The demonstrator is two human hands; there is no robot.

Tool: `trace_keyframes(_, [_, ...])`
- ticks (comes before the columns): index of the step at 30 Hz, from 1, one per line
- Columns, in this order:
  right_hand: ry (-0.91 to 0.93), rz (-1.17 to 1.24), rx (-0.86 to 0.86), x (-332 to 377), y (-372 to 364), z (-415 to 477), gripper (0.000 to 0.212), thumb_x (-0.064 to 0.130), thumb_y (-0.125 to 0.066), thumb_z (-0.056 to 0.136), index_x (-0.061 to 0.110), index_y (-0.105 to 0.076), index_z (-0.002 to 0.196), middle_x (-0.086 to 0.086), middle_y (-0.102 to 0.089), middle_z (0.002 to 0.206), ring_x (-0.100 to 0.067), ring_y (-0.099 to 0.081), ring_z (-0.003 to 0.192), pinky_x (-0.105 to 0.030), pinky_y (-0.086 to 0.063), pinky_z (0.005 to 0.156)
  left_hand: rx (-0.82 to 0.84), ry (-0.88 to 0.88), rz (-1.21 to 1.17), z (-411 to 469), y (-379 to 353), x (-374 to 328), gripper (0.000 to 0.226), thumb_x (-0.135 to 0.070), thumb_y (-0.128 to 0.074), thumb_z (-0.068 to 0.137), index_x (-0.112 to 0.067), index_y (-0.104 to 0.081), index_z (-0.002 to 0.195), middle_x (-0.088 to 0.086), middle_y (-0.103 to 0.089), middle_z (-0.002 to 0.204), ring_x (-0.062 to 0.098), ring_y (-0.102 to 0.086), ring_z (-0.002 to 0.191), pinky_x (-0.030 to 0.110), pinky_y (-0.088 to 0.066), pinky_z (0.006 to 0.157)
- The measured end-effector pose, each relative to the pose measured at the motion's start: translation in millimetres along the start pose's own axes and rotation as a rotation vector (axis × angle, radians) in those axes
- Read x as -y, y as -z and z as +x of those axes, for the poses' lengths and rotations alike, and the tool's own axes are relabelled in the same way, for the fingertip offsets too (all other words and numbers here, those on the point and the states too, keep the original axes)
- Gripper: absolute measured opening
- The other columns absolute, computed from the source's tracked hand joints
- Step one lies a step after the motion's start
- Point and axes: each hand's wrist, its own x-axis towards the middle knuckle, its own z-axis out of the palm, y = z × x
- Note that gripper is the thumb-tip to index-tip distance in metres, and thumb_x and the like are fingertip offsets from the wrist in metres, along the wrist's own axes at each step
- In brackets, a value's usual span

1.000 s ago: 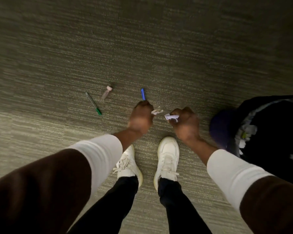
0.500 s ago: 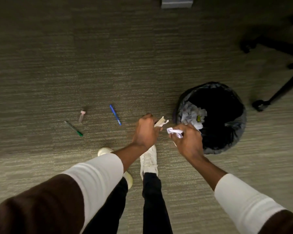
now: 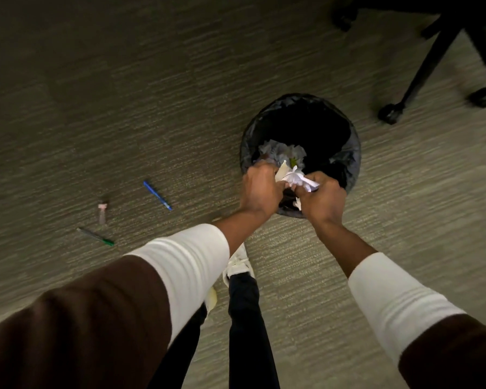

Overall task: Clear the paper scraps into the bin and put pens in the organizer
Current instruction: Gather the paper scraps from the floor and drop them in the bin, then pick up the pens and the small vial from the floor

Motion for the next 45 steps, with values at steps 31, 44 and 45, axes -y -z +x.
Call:
trace_keyframes(31, [0.291,-0.075,0.472,91.5,-119.2,-53.2,0.011,0.012,-0.065,0.093,0.016,-0.073,0.086,-0.001,-0.079,0.084,-0.027,-0.076,0.075,-0.051,-0.062,0.079,0.037,0.421,-0.134,-48.7,57.0,188.1,0.021,-0.036,-0.075,0.090,-0.016,-0.076,0.088,0.008,-0.079,0.095,0.032,-0.074,0.094,0.040,-0.061,0.081])
trace_keyframes(44, [0.500,-0.517,0.669,151.3,-262.5,-57.9,0.010,0.023,-0.068,0.090,0.017,-0.076,0.092,-0.003,-0.079,0.103,-0.029,-0.073,0.104,-0.038,-0.057,0.096,0.155,0.620,-0.094,-70.4,83.4,349.3,0.034,-0.046,-0.073,0.092,-0.013,-0.072,0.097,0.011,-0.076,0.110,0.031,-0.072,0.105,0.039,-0.060,0.089])
trace_keyframes(45, [0.516,-0.525,0.679,152.9,-276.2,-56.4,0.012,0.025,-0.069,0.089,0.017,-0.077,0.093,-0.003,-0.080,0.104,-0.027,-0.074,0.103,-0.037,-0.058,0.095,0.158,0.626,-0.070,-70.2,80.3,362.8,0.036,-0.047,-0.072,0.092,-0.012,-0.072,0.101,0.012,-0.075,0.113,0.032,-0.071,0.108,0.039,-0.059,0.091])
